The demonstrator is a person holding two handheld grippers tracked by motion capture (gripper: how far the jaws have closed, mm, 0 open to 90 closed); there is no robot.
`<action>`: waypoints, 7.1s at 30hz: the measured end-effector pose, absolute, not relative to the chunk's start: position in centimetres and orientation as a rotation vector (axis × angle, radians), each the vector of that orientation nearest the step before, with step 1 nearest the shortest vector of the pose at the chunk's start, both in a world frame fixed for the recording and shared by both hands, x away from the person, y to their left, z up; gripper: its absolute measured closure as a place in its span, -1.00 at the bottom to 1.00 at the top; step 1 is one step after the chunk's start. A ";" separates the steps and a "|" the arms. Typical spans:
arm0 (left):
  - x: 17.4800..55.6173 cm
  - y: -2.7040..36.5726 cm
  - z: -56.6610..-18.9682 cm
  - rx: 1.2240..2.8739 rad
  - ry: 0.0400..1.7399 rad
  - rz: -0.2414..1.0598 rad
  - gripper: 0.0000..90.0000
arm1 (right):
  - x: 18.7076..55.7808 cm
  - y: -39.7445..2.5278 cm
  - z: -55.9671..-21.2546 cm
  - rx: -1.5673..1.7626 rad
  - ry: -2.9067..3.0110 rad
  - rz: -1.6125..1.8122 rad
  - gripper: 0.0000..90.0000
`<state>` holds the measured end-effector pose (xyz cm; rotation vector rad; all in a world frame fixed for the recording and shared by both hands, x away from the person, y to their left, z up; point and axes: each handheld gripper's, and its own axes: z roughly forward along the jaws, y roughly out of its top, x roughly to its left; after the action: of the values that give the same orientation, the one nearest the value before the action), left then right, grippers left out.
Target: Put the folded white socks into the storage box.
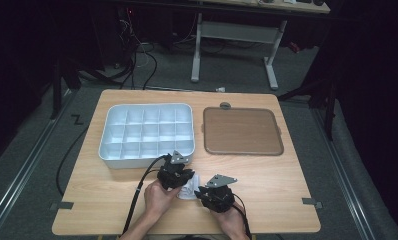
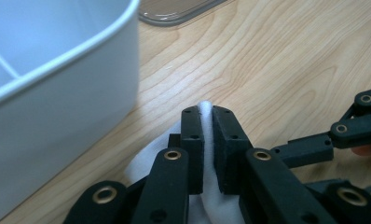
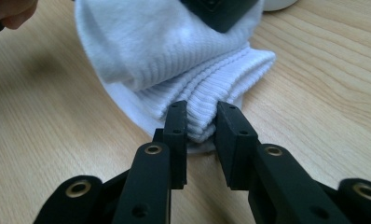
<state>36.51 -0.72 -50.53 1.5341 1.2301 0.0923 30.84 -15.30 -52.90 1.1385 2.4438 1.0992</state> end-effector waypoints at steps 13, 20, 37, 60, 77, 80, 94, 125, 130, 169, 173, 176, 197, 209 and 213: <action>37.1 -0.7 -50.5 1.477 1.238 0.108 0.86 | 31.9 -14.2 -52.6 1.060 2.484 1.036 0.67; 36.9 -1.2 -51.3 1.524 1.217 0.134 0.86 | 31.9 -14.2 -52.7 1.062 2.481 1.041 0.67; 36.6 -1.8 -51.4 1.584 1.191 0.163 0.84 | 31.9 -14.2 -52.7 1.089 2.485 1.060 0.63; 36.3 0.0 -48.9 1.449 1.200 -0.048 0.32 | 31.1 -16.0 -51.1 1.160 2.442 1.156 0.60; 35.8 4.1 -48.0 1.424 1.238 0.008 0.24 | 30.5 -16.3 -47.8 1.093 2.408 1.184 0.79; 35.7 4.1 -48.7 1.467 1.245 0.033 0.22 | 30.8 -15.8 -47.1 1.078 2.408 1.179 0.78; 34.9 2.9 -50.7 1.498 1.274 0.046 0.17 | 31.7 -11.8 -46.4 1.007 2.466 1.103 0.64; 34.7 4.4 -51.8 1.470 1.335 0.025 0.17 | 32.3 -13.8 -52.1 1.103 2.488 0.937 0.72; 34.8 5.4 -51.7 1.443 1.355 0.001 0.05 | 32.2 -13.1 -52.2 1.081 2.494 0.951 0.71; 35.6 3.7 -52.7 1.388 1.374 0.004 0.05 | 32.1 -26.1 -53.1 1.430 2.058 0.885 0.14; 35.6 3.8 -52.6 1.379 1.375 -0.007 0.14 | 32.3 -26.1 -53.2 1.426 2.063 0.883 0.07; 35.6 3.9 -52.5 1.382 1.369 -0.009 0.23 | 32.5 -26.1 -53.2 1.432 2.063 0.883 0.05; 35.4 4.4 -51.2 1.397 1.343 -0.036 0.50 | 32.5 -26.1 -53.2 1.423 2.072 0.886 0.00; 34.9 4.9 -48.7 1.385 1.275 -0.025 0.50 | 32.5 -26.1 -53.2 1.423 2.072 0.885 -0.01; 34.7 4.9 -47.8 1.377 1.257 -0.015 0.50 | 32.5 -26.1 -53.2 1.423 2.072 0.885 -0.01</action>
<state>34.72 4.92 -47.85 1.3766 1.2569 -0.0153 32.54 -26.06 -53.19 1.4226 2.0722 0.8849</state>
